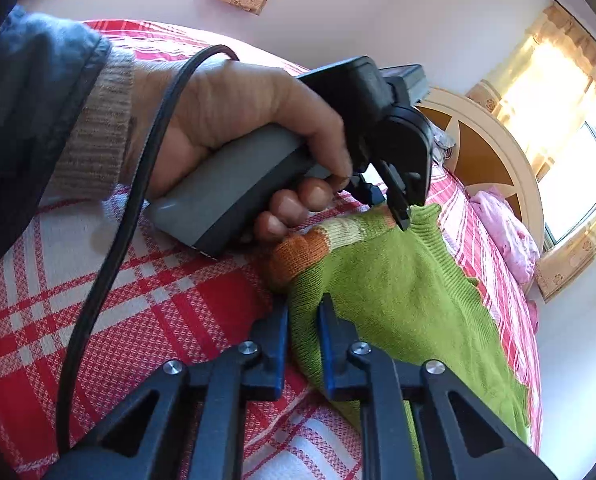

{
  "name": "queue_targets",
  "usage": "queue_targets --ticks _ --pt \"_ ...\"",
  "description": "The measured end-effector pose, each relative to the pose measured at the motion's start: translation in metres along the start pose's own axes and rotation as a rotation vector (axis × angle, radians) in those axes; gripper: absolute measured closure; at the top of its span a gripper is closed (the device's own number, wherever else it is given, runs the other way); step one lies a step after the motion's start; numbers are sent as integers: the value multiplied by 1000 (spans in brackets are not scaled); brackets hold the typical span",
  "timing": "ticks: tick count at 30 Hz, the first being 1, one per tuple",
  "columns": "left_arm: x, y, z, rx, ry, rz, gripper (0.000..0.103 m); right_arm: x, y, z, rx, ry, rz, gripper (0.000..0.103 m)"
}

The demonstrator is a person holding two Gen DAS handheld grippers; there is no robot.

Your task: Fold small clothes

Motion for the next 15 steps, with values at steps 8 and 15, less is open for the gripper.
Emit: queue_targets --ticks 8,15 --pt "1 -1 -5 1 19 -15 89 -1 -1 -10 10 30 -18 94" --pt "2 -9 -1 -50 -63 -20 89 -2 -23 -44 102 211 -81 96"
Point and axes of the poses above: each gripper's, at about its wrist camera, not at the fingertips, and y roughly the way its jaws point, z to its left, x to its top, the point moved 4 cm from there along y, roughly the way its jaws point, and after that the axes turned 4 degrees about y, right-handed, at the moved point
